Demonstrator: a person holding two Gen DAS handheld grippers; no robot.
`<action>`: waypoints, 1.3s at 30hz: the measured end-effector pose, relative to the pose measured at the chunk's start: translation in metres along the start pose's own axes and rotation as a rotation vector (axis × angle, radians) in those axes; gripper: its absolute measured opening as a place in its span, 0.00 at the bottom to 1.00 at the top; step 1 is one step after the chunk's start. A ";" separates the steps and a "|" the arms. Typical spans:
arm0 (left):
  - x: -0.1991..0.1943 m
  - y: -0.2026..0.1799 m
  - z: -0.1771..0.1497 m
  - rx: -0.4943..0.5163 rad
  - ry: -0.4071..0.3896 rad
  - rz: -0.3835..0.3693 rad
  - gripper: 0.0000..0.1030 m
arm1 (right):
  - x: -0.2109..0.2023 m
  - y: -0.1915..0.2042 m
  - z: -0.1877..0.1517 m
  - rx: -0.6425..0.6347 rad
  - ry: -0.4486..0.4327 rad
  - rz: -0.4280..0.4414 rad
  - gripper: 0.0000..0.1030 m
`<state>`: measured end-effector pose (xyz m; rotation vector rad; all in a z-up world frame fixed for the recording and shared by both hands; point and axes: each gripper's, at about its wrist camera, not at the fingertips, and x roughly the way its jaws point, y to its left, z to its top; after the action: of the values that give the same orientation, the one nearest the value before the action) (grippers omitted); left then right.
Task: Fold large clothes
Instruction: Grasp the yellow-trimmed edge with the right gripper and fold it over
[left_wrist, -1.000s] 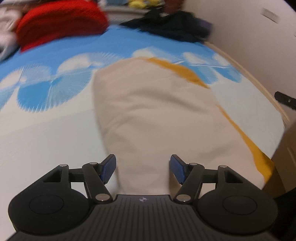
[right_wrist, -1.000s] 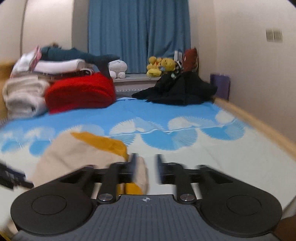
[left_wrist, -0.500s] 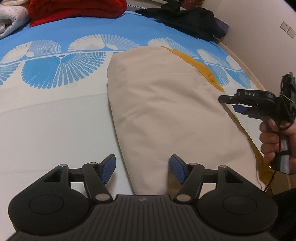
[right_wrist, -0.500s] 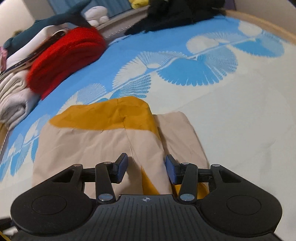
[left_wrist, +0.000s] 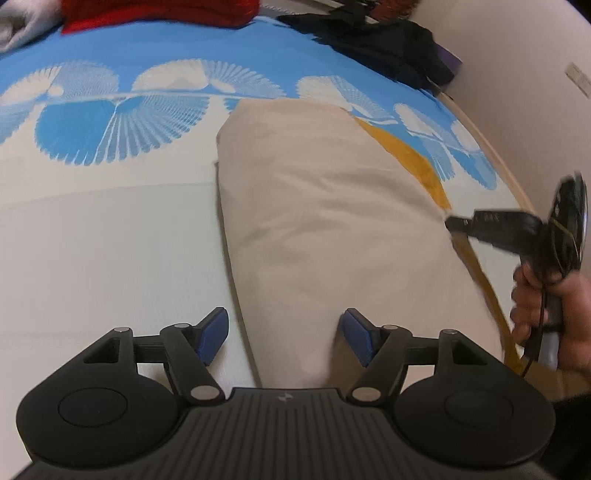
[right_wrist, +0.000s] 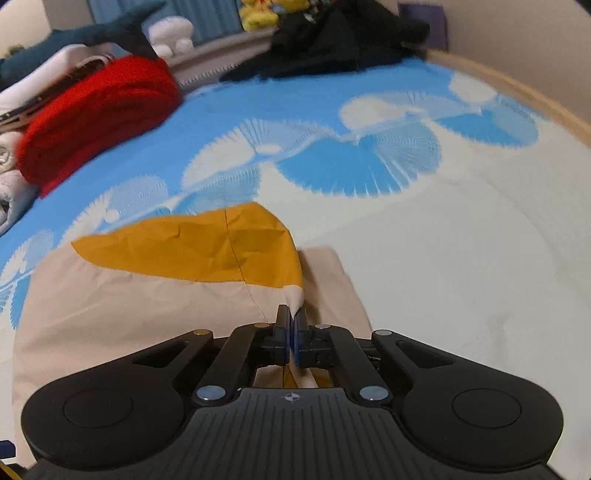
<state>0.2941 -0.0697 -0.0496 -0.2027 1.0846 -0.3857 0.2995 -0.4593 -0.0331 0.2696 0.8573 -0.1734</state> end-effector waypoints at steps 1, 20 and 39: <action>0.002 0.006 0.002 -0.044 0.009 -0.021 0.76 | 0.001 -0.002 -0.001 0.010 0.014 0.000 0.10; 0.087 0.051 0.037 -0.434 0.001 -0.265 0.77 | 0.001 -0.052 -0.038 0.100 0.291 0.191 0.45; -0.030 0.108 0.125 -0.178 -0.326 0.012 0.58 | -0.002 0.064 0.007 0.026 -0.032 0.391 0.04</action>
<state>0.4149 0.0376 -0.0050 -0.4024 0.7977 -0.2348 0.3197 -0.3999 -0.0164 0.4519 0.7553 0.1753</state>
